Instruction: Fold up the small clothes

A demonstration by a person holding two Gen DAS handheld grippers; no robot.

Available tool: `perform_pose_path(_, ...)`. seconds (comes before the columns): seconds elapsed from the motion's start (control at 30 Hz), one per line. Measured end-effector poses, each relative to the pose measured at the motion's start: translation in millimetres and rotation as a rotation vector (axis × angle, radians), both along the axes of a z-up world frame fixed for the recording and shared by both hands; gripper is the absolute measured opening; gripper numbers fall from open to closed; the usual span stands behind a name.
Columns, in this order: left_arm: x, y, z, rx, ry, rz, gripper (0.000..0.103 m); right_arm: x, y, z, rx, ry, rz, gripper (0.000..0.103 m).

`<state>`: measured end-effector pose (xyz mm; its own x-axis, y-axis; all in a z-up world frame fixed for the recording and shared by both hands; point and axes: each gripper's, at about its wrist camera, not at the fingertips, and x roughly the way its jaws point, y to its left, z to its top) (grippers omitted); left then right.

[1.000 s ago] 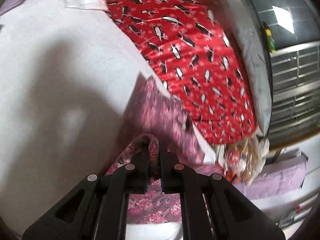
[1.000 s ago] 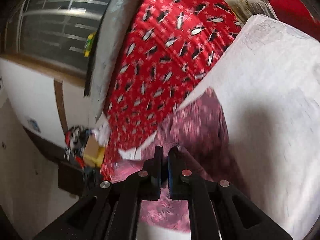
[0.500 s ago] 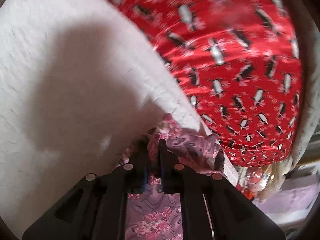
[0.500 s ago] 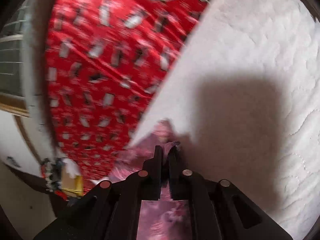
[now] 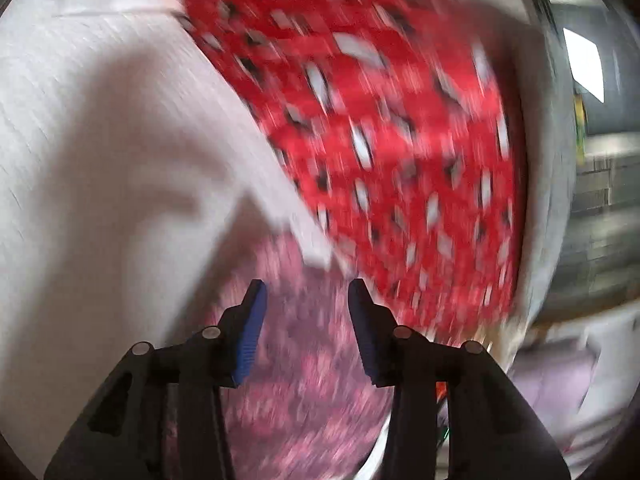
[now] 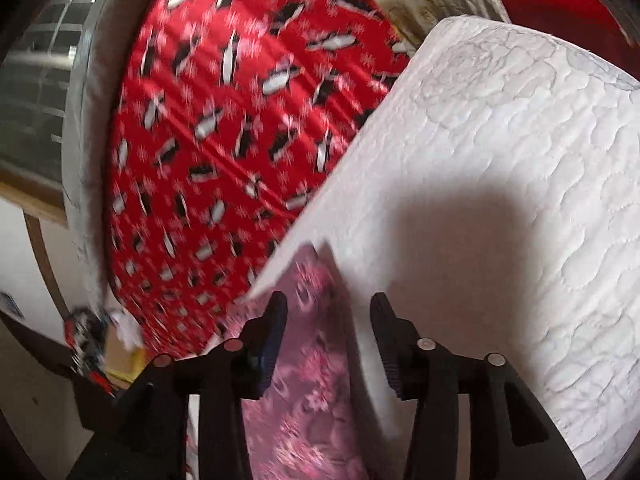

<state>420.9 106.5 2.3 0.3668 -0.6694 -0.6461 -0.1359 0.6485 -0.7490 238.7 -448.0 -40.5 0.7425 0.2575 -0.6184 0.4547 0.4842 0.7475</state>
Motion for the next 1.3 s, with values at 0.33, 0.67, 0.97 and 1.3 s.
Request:
perform_pose_path(0.33,-31.6,-70.2,-46.6,0.276,0.015,-0.208,0.037,41.0,31.1,10.9,-0.156,-0.061,0.077,0.007)
perform_pose_path(0.67,-115.8,23.6,-12.9,0.059,0.003,-0.126,0.040,-16.5,28.5,7.1,-0.113,0.021,0.124,0.029)
perform_pose_path(0.97,-177.3,28.4,-64.2,-0.167,0.081,-0.012,0.040,-107.8,64.9,-13.5,0.017,0.060,0.177,0.045)
perform_pose_path(1.3,-175.4,30.2,-30.8,0.154,0.015,0.052,0.003,-115.4,61.8,44.0,-0.081,-0.093,0.115,0.005)
